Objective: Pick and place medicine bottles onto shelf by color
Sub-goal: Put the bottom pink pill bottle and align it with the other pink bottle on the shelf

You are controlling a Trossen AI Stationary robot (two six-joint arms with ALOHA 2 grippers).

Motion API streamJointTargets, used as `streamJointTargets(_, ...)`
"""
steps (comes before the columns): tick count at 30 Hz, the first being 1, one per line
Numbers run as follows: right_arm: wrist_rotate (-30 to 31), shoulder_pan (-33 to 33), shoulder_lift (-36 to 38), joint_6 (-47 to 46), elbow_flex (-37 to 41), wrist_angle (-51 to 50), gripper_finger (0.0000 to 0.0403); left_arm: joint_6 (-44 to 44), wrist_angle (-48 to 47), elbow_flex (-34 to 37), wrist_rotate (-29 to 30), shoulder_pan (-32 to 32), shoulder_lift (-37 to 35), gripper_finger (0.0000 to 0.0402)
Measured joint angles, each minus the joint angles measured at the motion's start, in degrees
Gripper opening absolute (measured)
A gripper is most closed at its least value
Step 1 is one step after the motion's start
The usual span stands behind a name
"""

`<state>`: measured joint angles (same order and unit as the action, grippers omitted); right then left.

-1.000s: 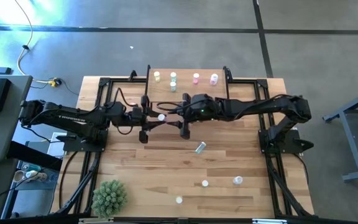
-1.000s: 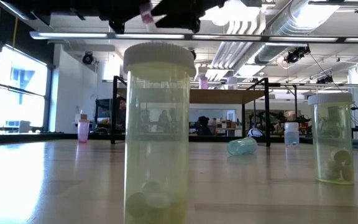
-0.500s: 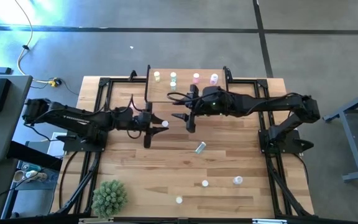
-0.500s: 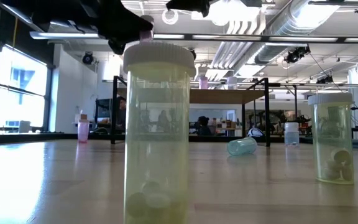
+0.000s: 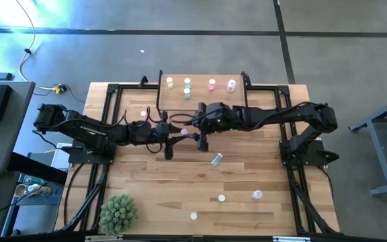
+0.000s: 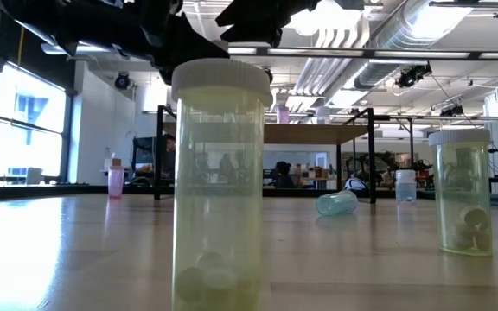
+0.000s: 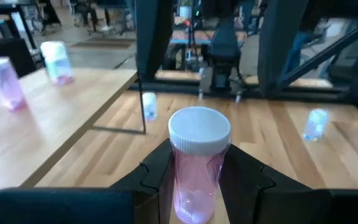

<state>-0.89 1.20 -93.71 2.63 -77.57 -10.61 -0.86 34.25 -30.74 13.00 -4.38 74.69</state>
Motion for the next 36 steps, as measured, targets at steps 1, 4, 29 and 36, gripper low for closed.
streamJointTargets(1, -0.2, -0.1, 0.0, 0.1, 0.0, -0.3, 0.0211, 0.2, 0.1, 0.0, -0.1, 0.0, 0.0, 0.0095)
streamJointTargets(4, -0.1, -0.1, -0.1, 0.3, 0.0, -0.4, 0.0211, 2.0, 0.1, 0.0, -0.2, 0.2, 0.1, 0.0095)
streamJointTargets(29, -0.8, 0.0, -0.1, 0.4, 0.0, 0.0, 0.0163, 7.1, 4.4, -1.4, -0.4, 0.7, 0.1, 0.0095)
streamJointTargets(36, -0.7, 0.0, -0.1, 0.0, 0.0, 0.0, 0.0126, 7.0, 4.3, -1.4, -0.4, 0.7, 0.1, 0.0095)
